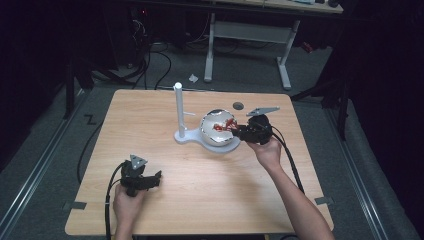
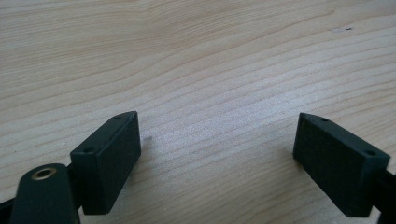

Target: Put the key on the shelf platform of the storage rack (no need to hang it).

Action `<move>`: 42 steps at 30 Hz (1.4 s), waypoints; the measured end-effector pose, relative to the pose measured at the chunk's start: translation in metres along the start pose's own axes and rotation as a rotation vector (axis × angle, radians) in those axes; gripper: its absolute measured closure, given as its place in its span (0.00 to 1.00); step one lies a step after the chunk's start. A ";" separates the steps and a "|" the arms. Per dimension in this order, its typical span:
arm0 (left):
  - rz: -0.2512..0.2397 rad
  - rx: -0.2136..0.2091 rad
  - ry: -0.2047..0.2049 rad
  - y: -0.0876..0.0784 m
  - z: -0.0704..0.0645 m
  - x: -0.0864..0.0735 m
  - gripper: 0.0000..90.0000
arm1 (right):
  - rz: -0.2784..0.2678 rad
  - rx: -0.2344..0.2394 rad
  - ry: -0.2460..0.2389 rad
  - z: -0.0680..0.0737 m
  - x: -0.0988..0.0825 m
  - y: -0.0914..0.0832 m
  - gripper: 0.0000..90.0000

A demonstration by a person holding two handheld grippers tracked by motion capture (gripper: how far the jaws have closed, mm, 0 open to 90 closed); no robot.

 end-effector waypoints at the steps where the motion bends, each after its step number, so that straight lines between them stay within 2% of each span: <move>1: 0.000 0.000 0.000 0.000 0.000 0.000 0.17 | 0.001 0.002 0.006 0.000 0.000 0.001 0.75; 7: 0.000 0.000 0.000 0.000 0.000 0.000 0.17 | 0.026 -0.002 -0.008 0.003 0.005 0.013 0.75; 13: -0.001 0.001 -0.001 0.000 0.000 0.000 0.17 | 0.051 -0.008 0.012 0.004 0.009 0.026 0.75; 22: -0.001 0.001 -0.002 0.000 0.000 0.000 0.17 | 0.098 -0.029 -0.009 0.009 0.015 0.044 0.75; 30: -0.002 0.002 -0.002 0.000 0.000 0.000 0.17 | 0.124 -0.038 0.000 0.007 0.016 0.053 0.75; 42: -0.001 0.001 -0.001 0.000 0.000 0.000 0.17 | 0.131 -0.041 0.010 0.007 0.017 0.060 0.73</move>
Point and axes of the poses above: each handheld gripper's, and its own axes: y roughly forward along the jaws, x roughly out of its top, z roughly to its left, the point moved 1 cm from there along y, roughly forward along the jaws, and after that the axes turned 14 degrees about -y, right-handed, at the moved point
